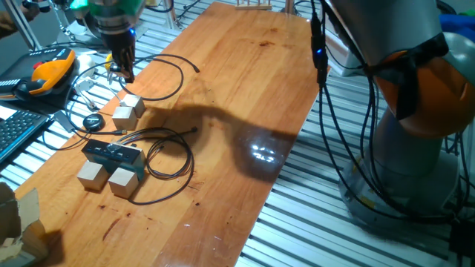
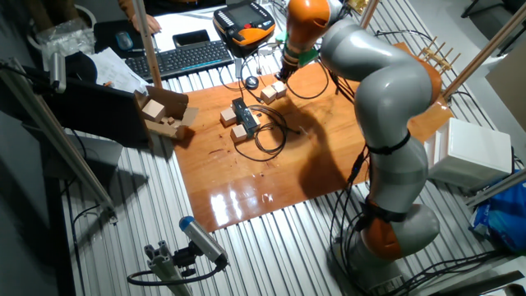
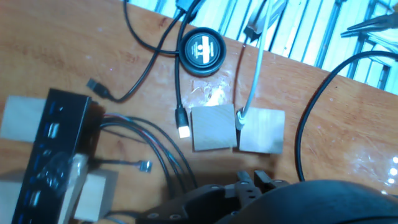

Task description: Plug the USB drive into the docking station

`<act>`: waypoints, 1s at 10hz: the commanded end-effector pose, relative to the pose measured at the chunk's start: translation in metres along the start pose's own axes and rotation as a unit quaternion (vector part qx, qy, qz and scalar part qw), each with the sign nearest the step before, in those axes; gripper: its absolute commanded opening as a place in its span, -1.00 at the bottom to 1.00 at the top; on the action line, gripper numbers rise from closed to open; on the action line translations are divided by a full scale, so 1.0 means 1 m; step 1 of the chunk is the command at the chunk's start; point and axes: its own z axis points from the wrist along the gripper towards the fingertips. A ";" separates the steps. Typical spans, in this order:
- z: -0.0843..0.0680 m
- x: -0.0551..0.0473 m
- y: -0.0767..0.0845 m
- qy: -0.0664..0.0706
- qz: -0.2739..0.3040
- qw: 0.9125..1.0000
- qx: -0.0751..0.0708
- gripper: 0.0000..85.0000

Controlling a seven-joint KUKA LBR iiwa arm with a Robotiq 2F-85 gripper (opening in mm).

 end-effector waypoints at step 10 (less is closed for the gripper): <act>0.032 -0.014 -0.006 0.043 0.003 0.999 -0.033 -0.20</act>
